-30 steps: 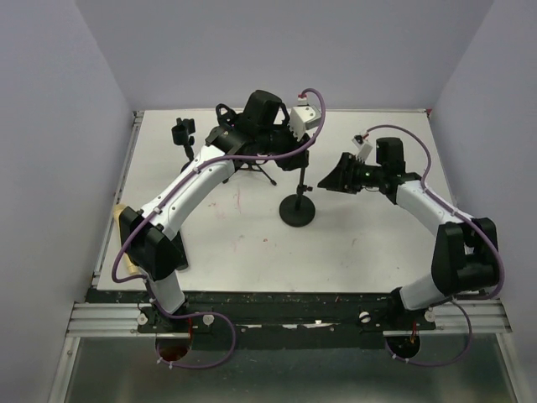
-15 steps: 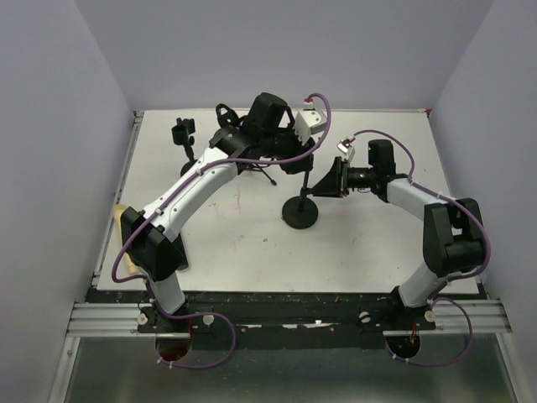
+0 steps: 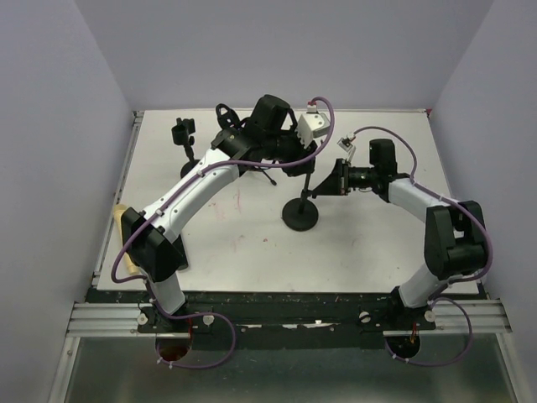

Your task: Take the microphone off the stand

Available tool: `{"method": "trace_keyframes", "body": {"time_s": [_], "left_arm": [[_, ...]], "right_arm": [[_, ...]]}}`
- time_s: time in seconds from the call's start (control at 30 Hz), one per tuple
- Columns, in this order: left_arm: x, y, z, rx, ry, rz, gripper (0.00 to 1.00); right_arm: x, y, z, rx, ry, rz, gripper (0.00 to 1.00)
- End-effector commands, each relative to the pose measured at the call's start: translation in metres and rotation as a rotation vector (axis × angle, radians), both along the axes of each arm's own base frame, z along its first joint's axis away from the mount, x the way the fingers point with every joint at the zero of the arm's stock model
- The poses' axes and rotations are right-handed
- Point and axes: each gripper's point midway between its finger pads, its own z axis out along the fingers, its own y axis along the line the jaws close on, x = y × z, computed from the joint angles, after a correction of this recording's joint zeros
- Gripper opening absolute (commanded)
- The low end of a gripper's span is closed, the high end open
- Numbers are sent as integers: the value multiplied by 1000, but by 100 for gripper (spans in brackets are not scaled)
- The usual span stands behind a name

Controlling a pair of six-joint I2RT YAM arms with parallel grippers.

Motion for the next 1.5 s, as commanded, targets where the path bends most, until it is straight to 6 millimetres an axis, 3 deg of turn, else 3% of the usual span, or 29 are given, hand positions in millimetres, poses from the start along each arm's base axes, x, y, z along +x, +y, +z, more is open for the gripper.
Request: {"method": "trace_keyframes", "body": {"time_s": [0.0, 0.17, 0.33, 0.4, 0.43, 0.47, 0.57, 0.6, 0.73, 0.77, 0.83, 0.93, 1.07, 1.2, 1.37, 1.47], "left_arm": [[6, -4, 32, -73, -91, 12, 0], [7, -5, 29, -77, -61, 31, 0], [9, -4, 25, -74, -45, 48, 0], [9, -4, 24, -71, -45, 49, 0], [9, -4, 23, -70, -44, 49, 0], [10, -5, 21, -67, -41, 47, 0], [10, -4, 20, -67, -37, 50, 0], [10, -4, 21, -70, -39, 48, 0], [11, -3, 24, -69, -52, 52, 0], [9, -2, 24, -68, -56, 48, 0], [10, -1, 26, -68, -63, 46, 0], [9, 2, 28, -66, -88, 36, 0], [9, 3, 21, -66, -123, 16, 0], [10, 6, 18, -74, -149, 24, 0], [1, 10, 20, -94, -207, -10, 0], [-4, 12, 19, -107, -240, -34, 0]], "right_arm": [[14, -3, 6, -167, -338, -5, 1], [25, 8, 31, -327, -895, -11, 1], [4, 20, 40, -478, -1630, 190, 1], [-6, 18, 34, -561, -1921, 317, 1], [-14, 15, 20, -587, -2024, 375, 1], [-17, 15, 27, -601, -2163, 355, 1], [-34, 14, 27, -576, -2319, 322, 4], [-39, 14, 24, -566, -2325, 342, 13], [-47, 3, 13, -612, -2146, 468, 41], [-49, -7, 0, -658, -2023, 522, 43], [-54, -24, -5, -720, -1804, 543, 47], [-62, -47, 3, -774, -1507, 483, 52], [-59, -64, 18, -683, -1049, 282, 54], [-37, -60, 25, -461, -607, 112, 53], [-25, -33, 18, -171, -130, 128, 52], [-26, -23, 13, -68, -5, 122, 64]]}}
